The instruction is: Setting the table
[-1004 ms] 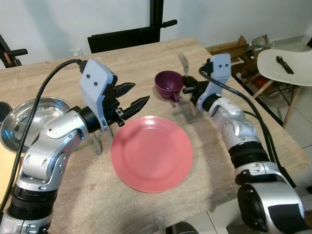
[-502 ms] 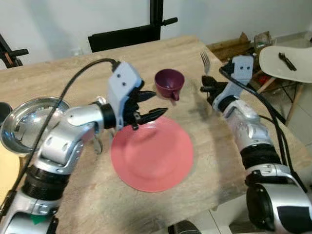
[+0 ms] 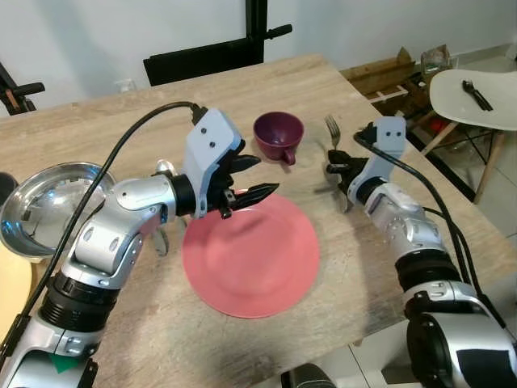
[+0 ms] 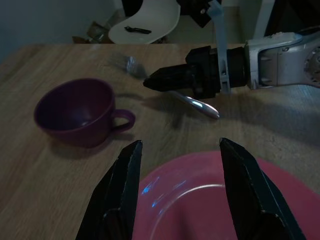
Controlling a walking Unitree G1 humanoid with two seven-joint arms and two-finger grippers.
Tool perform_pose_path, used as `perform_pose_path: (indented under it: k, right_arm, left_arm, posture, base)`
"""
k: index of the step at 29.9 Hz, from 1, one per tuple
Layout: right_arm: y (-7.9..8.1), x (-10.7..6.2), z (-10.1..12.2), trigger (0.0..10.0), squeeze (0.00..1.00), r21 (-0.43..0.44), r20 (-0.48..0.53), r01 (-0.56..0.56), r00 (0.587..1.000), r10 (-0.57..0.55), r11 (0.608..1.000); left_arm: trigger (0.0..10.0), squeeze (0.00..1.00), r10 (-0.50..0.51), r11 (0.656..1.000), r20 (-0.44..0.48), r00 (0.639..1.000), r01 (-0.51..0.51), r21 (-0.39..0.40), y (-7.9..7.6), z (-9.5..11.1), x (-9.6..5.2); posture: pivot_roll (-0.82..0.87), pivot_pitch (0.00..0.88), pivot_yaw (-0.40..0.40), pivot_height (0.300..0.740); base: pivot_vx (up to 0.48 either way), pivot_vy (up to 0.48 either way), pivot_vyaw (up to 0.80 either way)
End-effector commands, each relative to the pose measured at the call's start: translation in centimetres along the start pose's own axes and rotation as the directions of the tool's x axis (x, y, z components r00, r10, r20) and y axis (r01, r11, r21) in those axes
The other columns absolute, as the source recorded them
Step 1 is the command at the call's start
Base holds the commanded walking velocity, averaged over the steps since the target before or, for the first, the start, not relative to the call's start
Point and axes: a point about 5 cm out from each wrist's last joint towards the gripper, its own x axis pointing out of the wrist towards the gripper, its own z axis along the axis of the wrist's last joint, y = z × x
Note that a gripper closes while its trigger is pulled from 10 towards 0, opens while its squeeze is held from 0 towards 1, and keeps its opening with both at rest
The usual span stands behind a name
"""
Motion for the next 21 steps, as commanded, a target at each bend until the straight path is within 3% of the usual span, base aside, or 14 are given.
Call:
perform_pose_path:
  k: [1, 7, 11, 12, 14, 17, 19, 20, 21]
  right_arm:
    - [-0.1, -0.1, -0.5, 10.0, 1.00, 0.004, -0.023, -0.001, 1.000, 0.001, 1.000]
    - [0.0, -0.1, -0.5, 10.0, 1.00, 0.016, -0.018, -0.011, 1.000, 0.011, 1.000]
    - [0.4, -0.4, 1.0, 10.0, 1.00, 0.018, 0.068, -0.035, 0.997, 0.034, 0.999]
    - [0.4, -0.7, 2.2, 10.0, 0.00, 0.000, 0.121, -0.027, 0.992, 0.027, 1.000]
    - [0.4, -0.9, 2.7, 10.0, 0.00, -0.011, 0.143, -0.021, 0.989, 0.022, 1.000]
    - [0.7, -2.7, 5.2, 10.0, 0.00, -0.069, 0.266, 0.013, 0.964, 0.006, 0.998]
    - [0.8, -3.2, 5.6, 10.0, 0.00, -0.080, 0.293, 0.023, 0.956, 0.002, 0.997]
    - [1.0, -3.8, 6.0, 10.0, 0.00, -0.073, 0.321, 0.028, 0.947, -0.003, 0.997]
    - [1.9, -5.6, 6.9, 10.0, 0.00, -0.064, 0.399, 0.046, 0.917, -0.017, 0.997]
  left_arm:
    - [10.0, 0.00, 0.005, 1.000, -0.013, 1.000, -0.005, -0.009, 0.0, -0.4, -0.2]
    - [10.0, 0.00, 0.010, 1.000, -0.010, 1.000, -0.010, -0.012, -0.1, -0.5, -0.1]
    - [10.0, 0.00, 0.009, 1.000, -0.006, 1.000, -0.009, -0.013, -0.3, -0.5, 0.0]
    - [10.0, 0.00, 0.013, 1.000, -0.002, 1.000, -0.013, -0.015, -0.3, -0.5, 0.1]
    - [10.0, 0.00, 0.016, 1.000, -0.001, 1.000, -0.016, -0.015, -0.3, -0.5, 0.1]
    - [10.0, 0.00, 0.076, 0.997, 0.015, 0.997, -0.076, -0.032, 0.2, -0.5, 0.3]
    - [10.0, 0.00, 0.091, 0.995, 0.016, 0.996, -0.091, -0.036, 0.3, -0.5, 0.3]
    - [10.0, 0.00, 0.107, 0.994, 0.017, 0.994, -0.106, -0.038, 0.4, -0.5, 0.4]
    - [10.0, 0.00, 0.151, 0.988, 0.035, 0.988, -0.149, -0.051, 0.6, -0.4, 0.5]
  posture:
    - [-0.16, 0.109, 0.085, 0.740]
    - [-0.16, 0.109, 0.084, 0.740]
    - [-0.17, 0.105, 0.080, 0.740]
    - [-0.17, 0.103, 0.079, 0.740]
    - [-0.17, 0.103, 0.079, 0.740]
    - [-0.17, 0.102, 0.083, 0.740]
    - [-0.17, 0.102, 0.085, 0.740]
    - [-0.18, 0.102, 0.085, 0.740]
    - [-0.18, 0.103, 0.091, 0.740]
  base:
    - [0.000, 0.000, 0.00]
    - [0.000, 0.000, 0.00]
    - [0.000, 0.000, 0.00]
    - [0.000, 0.000, 0.00]
    - [0.000, 0.000, 0.00]
    - [0.000, 0.000, 0.00]
    - [0.000, 0.000, 0.00]
    - [0.000, 0.000, 0.00]
    - [0.000, 0.000, 0.00]
